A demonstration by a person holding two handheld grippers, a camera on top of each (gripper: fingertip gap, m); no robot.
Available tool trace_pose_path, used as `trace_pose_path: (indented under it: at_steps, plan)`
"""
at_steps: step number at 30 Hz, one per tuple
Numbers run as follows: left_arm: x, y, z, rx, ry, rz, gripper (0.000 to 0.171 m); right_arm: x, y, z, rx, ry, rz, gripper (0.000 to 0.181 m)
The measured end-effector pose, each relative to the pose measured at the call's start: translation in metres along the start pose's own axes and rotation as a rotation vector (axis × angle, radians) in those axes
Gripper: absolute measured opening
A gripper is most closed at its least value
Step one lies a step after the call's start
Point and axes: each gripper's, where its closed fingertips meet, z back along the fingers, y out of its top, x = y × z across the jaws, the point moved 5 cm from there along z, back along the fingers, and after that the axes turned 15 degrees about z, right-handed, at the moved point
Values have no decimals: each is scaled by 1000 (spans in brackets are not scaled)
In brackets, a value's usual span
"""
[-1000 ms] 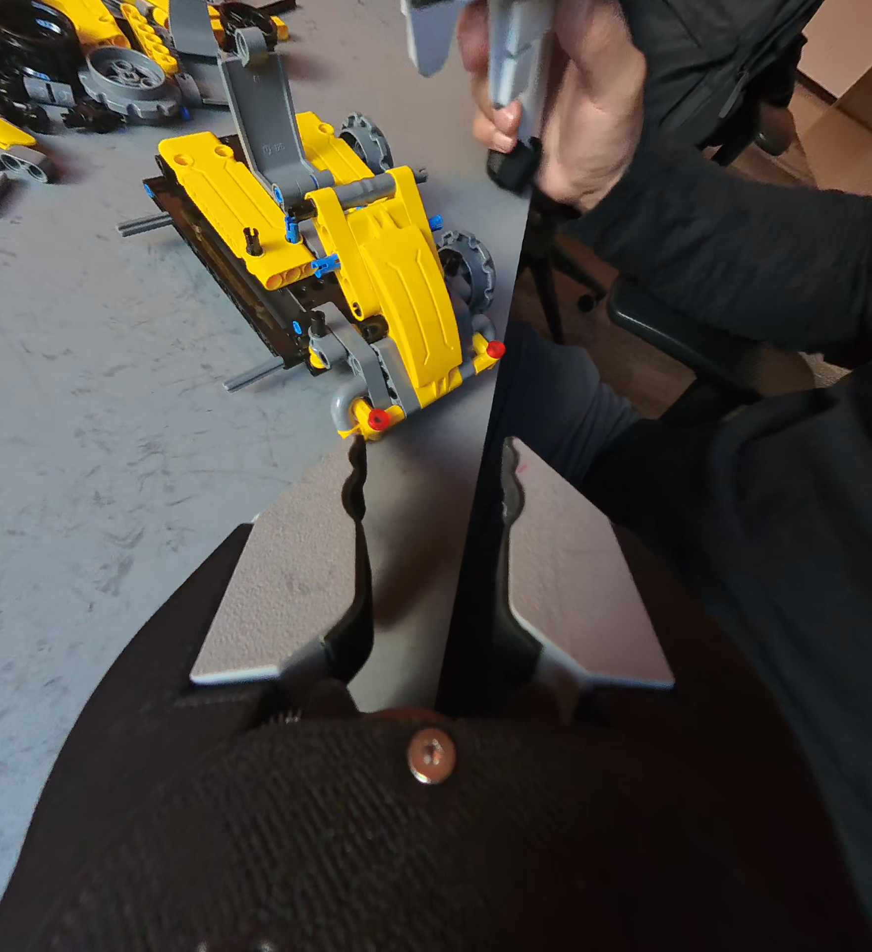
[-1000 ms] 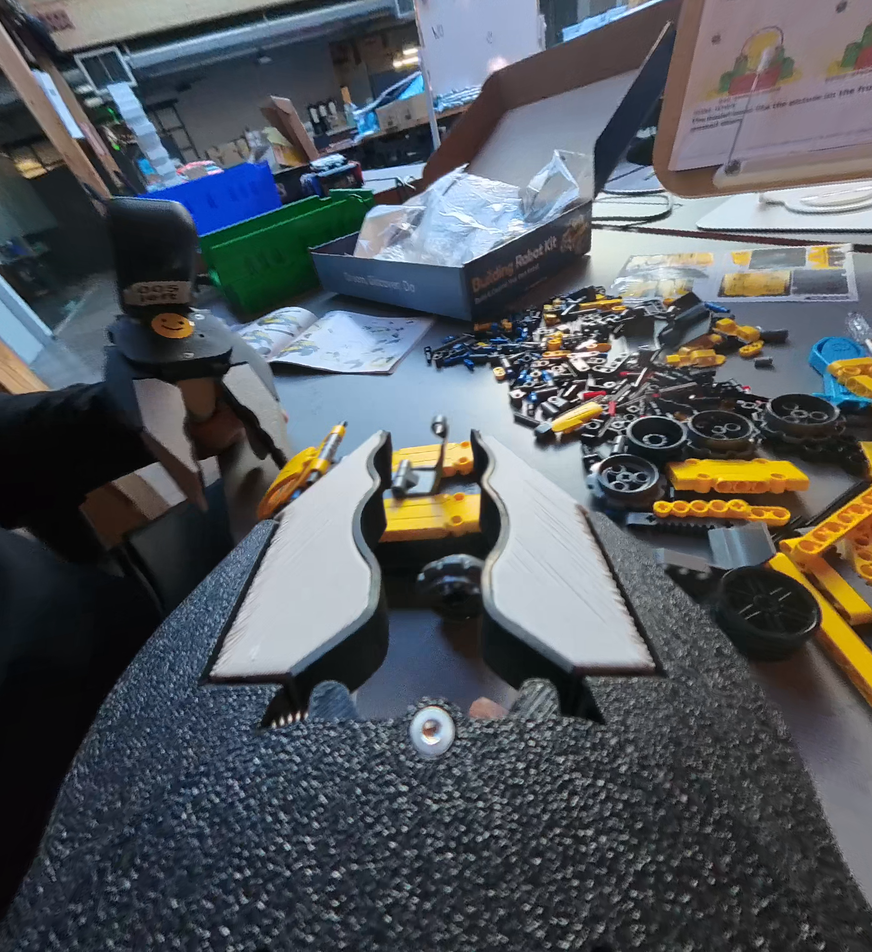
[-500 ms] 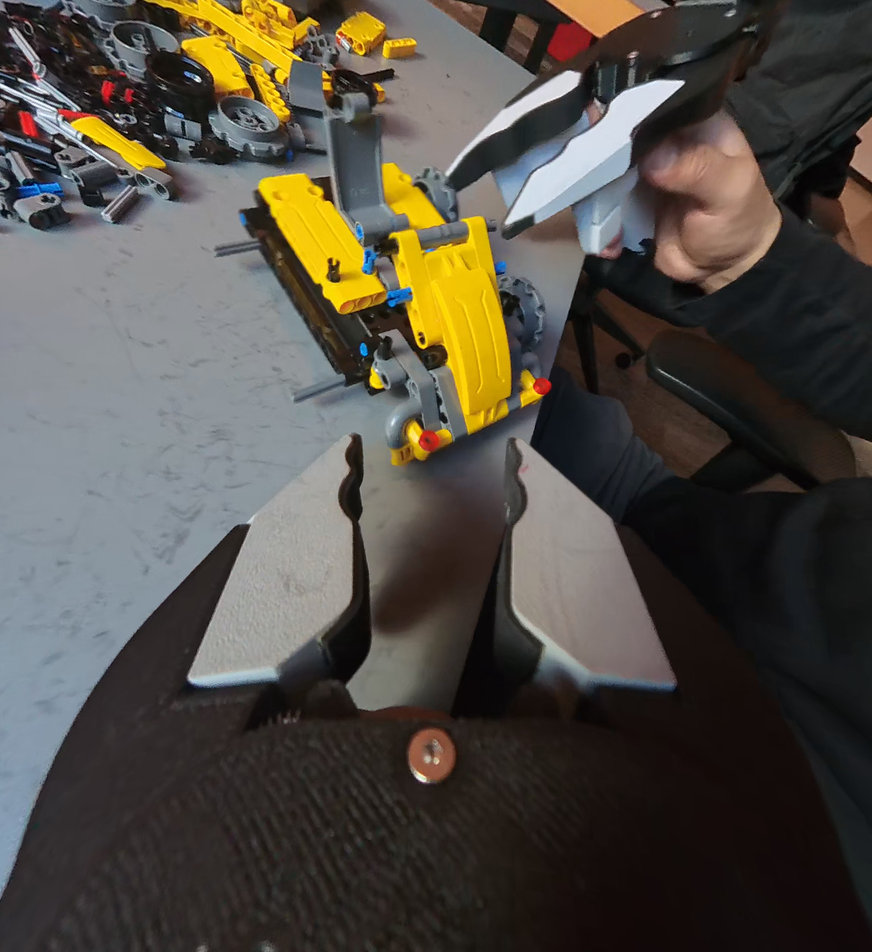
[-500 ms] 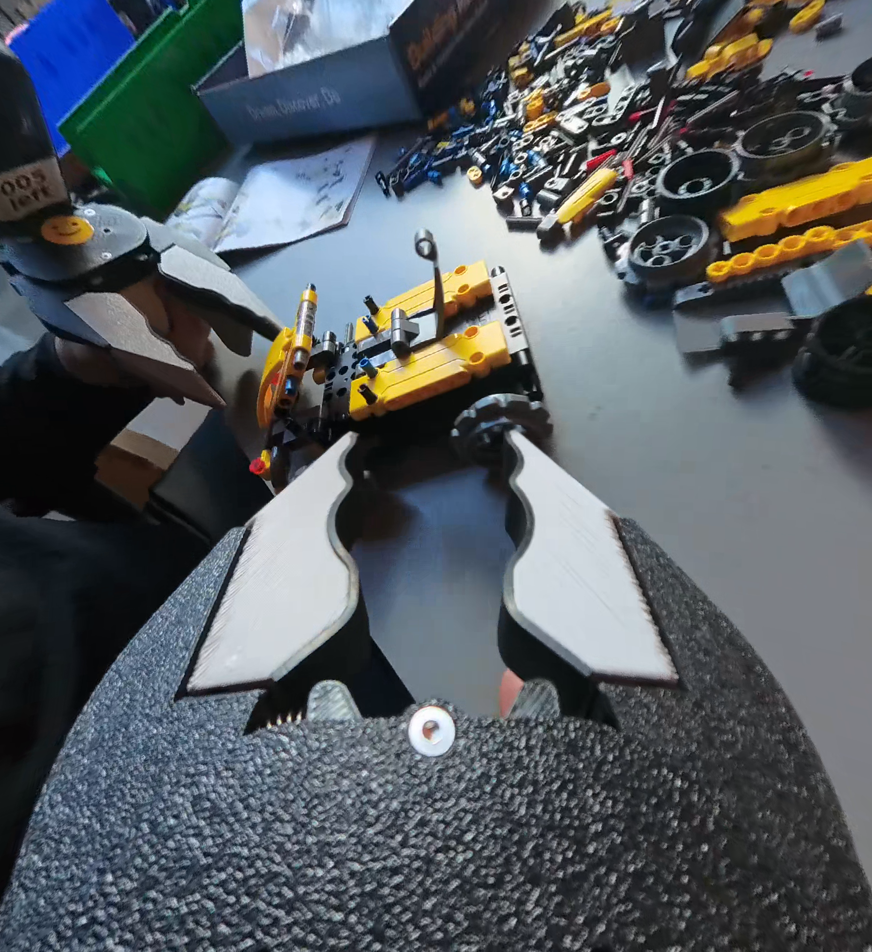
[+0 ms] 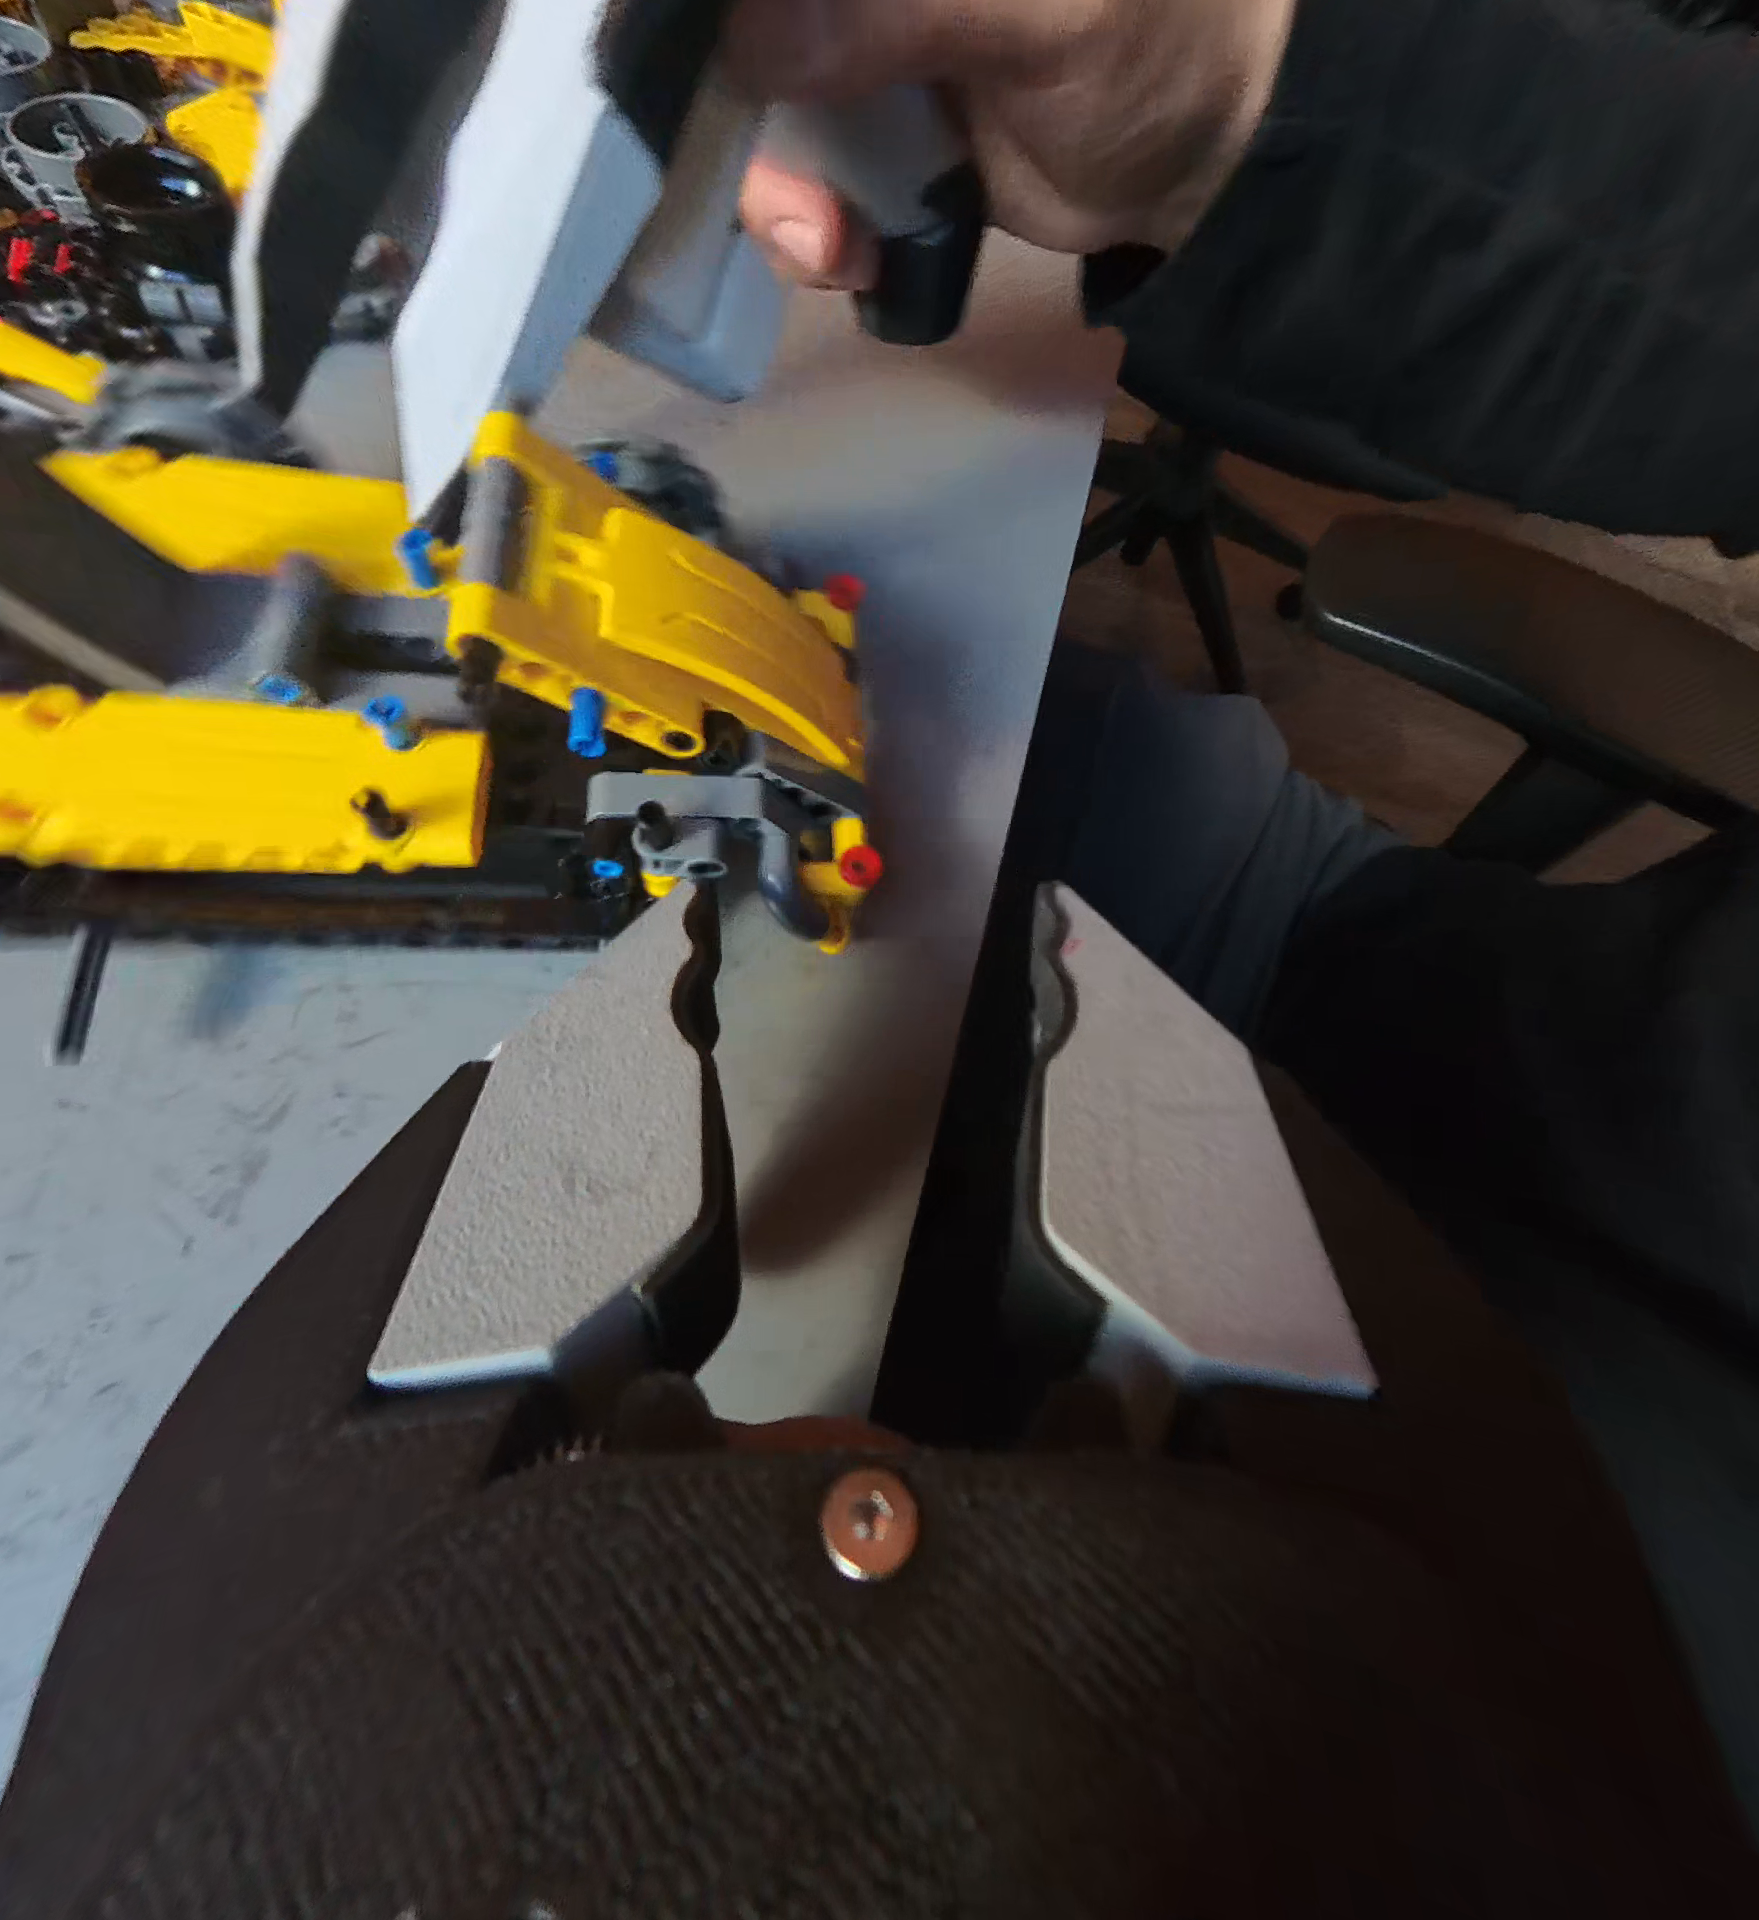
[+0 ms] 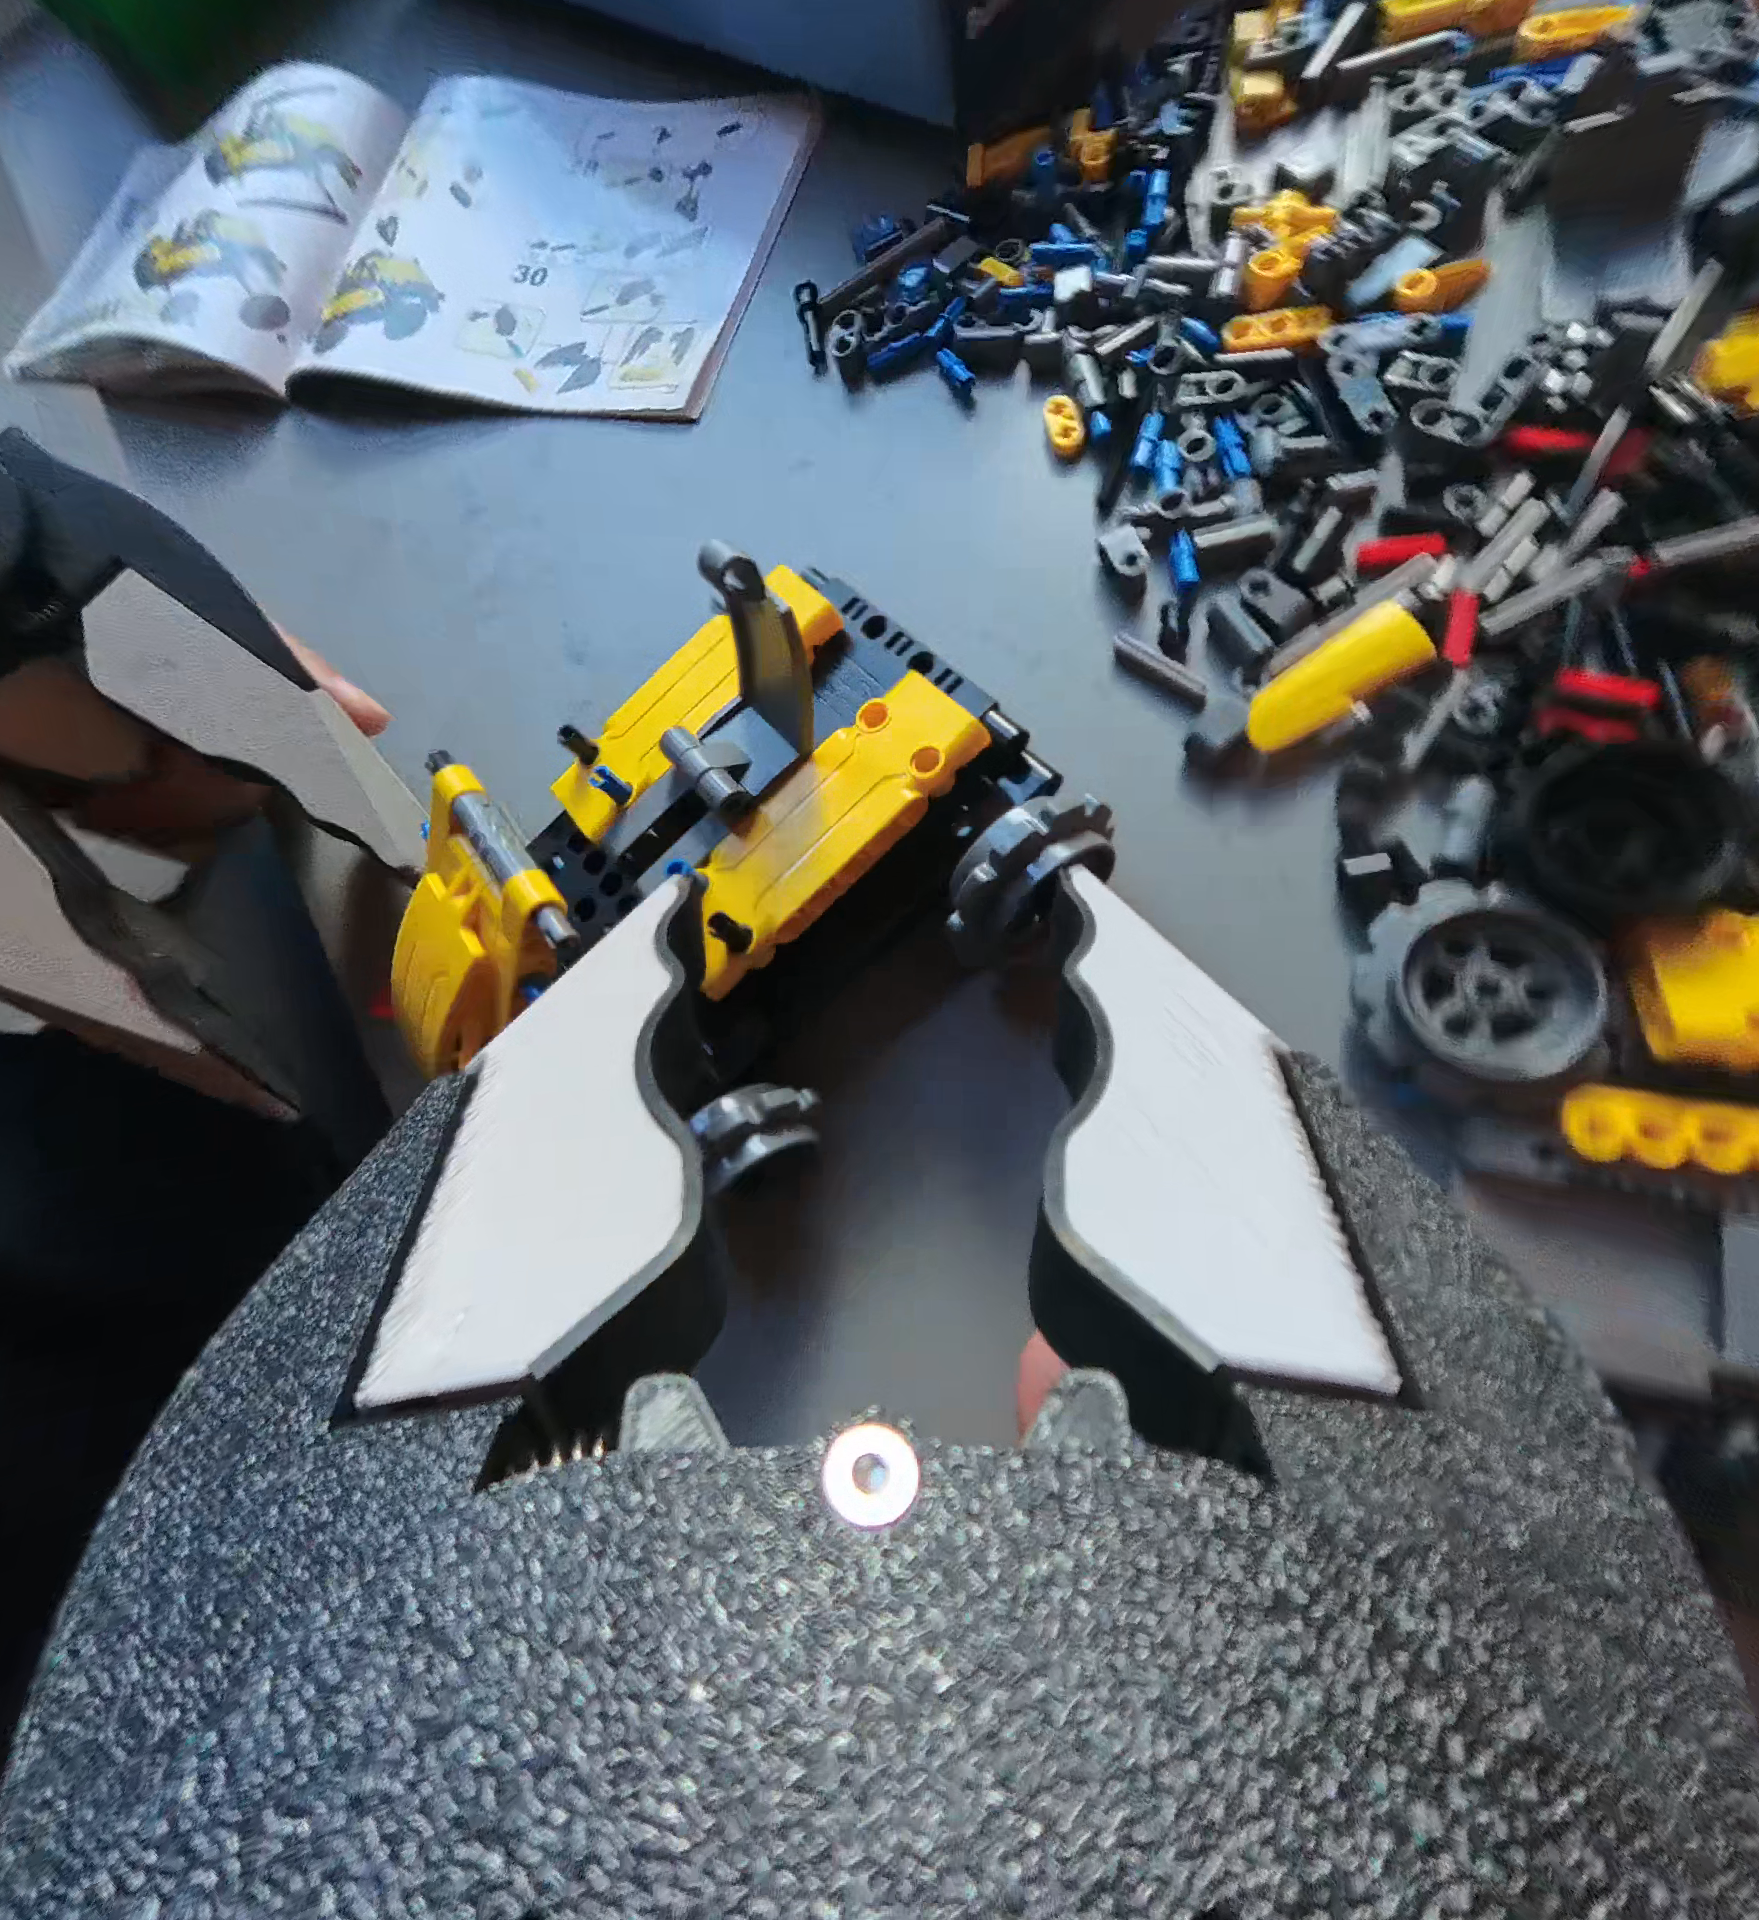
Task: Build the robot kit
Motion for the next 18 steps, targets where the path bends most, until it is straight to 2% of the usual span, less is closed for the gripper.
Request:
trace_pose_path:
  at_steps: [3, 8, 15, 18]
  plan:
    - [8, 1, -1, 25, -45, -32, 55, -1, 16, -18, -40, 71, 70, 56]
    - [12, 1, -1, 46, -43, -76, 57, -1, 33, -36, -89, 150, 135, 60]
    - [8, 8, 6, 103, -82, 6, 52, 2, 33, -6, 22, 48, 91, 62]
    - [2, 16, 14, 197, -64, 53, 48, 0, 25, 10, 109, 45, -4, 65]
